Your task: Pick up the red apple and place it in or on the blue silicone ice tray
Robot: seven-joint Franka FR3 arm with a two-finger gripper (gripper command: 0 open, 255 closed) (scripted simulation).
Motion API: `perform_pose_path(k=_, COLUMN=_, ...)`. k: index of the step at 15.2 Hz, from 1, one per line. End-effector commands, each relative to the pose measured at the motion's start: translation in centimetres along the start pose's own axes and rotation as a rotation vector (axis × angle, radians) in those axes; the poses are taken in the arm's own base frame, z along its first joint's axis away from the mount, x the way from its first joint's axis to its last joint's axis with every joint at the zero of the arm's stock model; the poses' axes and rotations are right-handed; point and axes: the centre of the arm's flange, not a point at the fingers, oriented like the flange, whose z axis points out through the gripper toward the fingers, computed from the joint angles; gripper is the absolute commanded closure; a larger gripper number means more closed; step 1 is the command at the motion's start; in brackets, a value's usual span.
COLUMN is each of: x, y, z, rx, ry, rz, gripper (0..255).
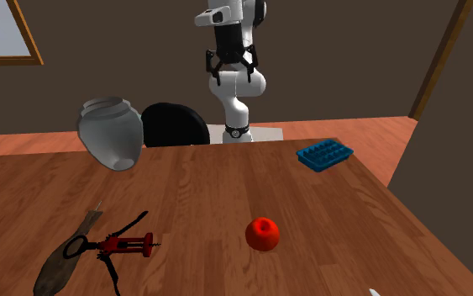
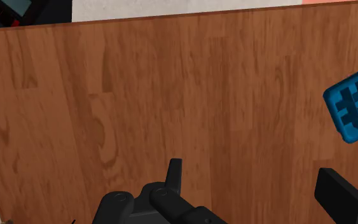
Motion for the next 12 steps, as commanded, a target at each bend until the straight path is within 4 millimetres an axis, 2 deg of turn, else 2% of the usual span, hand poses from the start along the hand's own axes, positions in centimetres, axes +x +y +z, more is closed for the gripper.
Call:
perform_pose_path(k=1, x=0.0, y=0.0, z=0.0, rx=0.0, ry=0.0, rz=0.0, gripper=0)
perform_pose_path(k=12, x=12.7, y=-1.1, z=7.6, rx=0.005, ry=-0.029, rz=-0.026, gripper=0)
